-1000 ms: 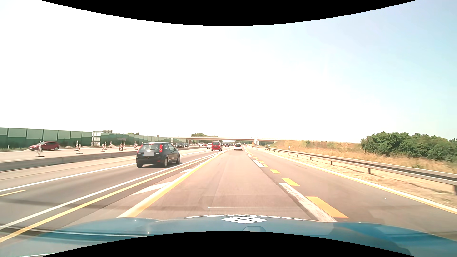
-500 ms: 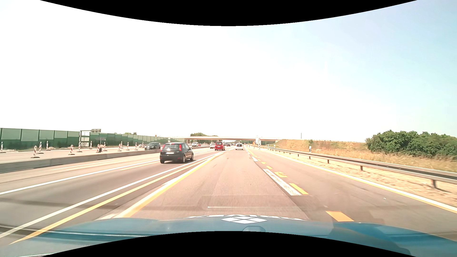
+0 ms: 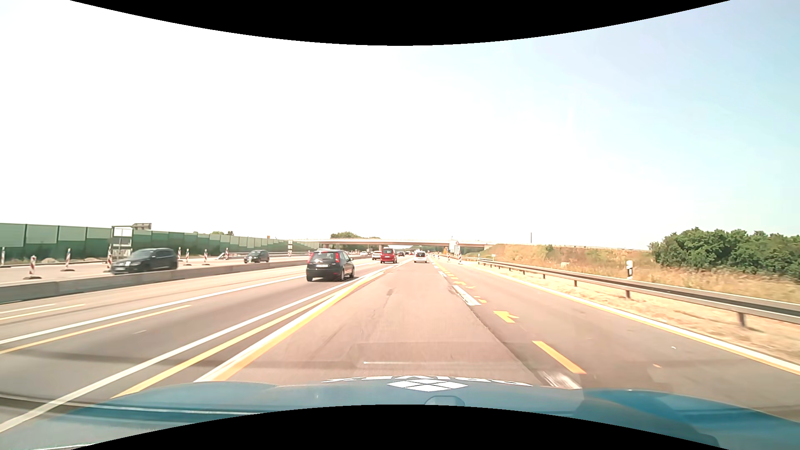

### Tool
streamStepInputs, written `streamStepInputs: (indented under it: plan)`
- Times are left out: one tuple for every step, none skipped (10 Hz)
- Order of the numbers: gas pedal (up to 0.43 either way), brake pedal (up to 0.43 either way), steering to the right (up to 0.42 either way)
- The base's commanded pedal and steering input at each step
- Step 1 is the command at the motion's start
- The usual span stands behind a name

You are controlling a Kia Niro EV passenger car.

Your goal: Follow the waypoints while adhering to traffic rules and regulations

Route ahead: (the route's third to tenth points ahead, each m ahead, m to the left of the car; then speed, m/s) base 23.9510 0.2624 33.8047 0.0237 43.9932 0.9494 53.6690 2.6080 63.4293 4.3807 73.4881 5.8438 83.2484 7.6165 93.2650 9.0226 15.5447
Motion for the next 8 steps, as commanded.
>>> streamStepInputs:
  plan:
    - [0.311,0.000,0.002]
    - [0.311,0.000,0.002]
    - [0.311,0.000,0.002]
    - [0.311,0.000,0.002]
    - [0.311,0.000,0.002]
    - [0.311,0.000,0.002]
    - [0.311,0.000,0.002]
    - [0.311,0.000,0.002]
